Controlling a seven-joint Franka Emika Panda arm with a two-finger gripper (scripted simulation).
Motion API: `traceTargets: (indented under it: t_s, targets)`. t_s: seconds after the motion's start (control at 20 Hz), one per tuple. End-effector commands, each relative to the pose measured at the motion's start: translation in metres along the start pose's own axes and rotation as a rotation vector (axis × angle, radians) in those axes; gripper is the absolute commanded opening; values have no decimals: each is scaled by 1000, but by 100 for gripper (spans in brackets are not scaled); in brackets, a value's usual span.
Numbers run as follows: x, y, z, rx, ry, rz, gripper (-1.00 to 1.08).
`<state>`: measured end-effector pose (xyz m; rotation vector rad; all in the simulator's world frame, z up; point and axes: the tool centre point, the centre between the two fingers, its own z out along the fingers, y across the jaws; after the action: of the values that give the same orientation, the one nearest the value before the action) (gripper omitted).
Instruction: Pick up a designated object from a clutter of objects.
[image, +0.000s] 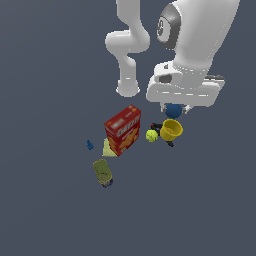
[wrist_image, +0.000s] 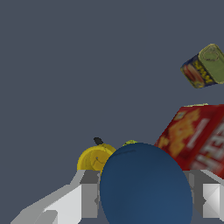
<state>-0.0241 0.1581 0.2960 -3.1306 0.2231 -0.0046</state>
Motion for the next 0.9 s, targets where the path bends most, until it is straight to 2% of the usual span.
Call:
traceTargets:
  t_s: [0.0,0.45,0.85]
  targets:
    - [1,2,-26,0,-1,0,-100]
    - [6,7,-89,-2,-2,1,-100]
    - [9,9,-109,-3,-3,1,-100]
